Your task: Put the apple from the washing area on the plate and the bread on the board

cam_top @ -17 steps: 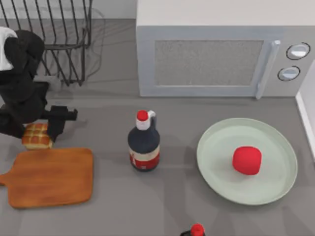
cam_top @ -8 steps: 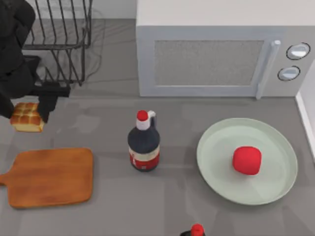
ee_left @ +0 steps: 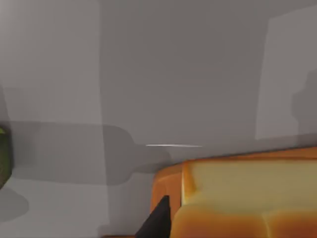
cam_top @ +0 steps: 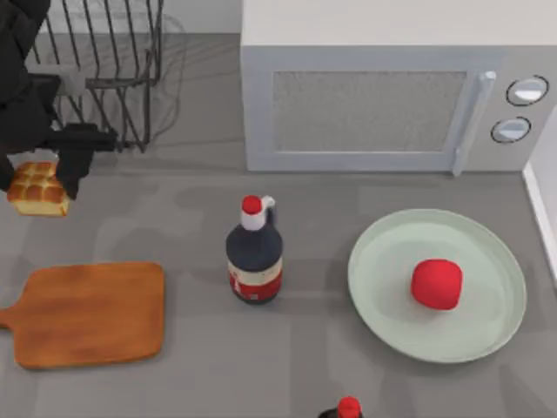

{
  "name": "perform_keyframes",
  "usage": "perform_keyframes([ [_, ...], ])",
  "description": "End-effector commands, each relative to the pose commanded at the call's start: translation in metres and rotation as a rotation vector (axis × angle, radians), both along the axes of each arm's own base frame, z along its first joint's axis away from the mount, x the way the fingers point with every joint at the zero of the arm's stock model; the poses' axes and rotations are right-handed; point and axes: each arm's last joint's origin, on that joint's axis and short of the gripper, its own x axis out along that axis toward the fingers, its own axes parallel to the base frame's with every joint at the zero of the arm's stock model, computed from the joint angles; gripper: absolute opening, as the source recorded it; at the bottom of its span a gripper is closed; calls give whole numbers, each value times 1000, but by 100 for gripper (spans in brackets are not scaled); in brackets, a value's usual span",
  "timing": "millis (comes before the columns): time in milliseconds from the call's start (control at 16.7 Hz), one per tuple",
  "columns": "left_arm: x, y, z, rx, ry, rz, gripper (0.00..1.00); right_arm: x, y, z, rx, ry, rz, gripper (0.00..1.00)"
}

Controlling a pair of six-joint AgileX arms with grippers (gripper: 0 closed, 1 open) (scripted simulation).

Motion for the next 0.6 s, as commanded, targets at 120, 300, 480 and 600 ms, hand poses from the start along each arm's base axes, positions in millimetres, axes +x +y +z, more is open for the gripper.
perform_keyframes([
  [120, -7, -4, -1, 0, -2, -3, 0, 0, 0, 0, 0, 0, 0, 100],
  [300, -30, -11, -8, 0, 0, 6, 0, 0, 0, 0, 0, 0, 0, 100],
  [480, -61, -16, -21, 4, 16, 26, 0, 0, 0, 0, 0, 0, 0, 100],
  [600, -77, -18, -26, 4, 11, 38, 0, 0, 0, 0, 0, 0, 0, 100],
])
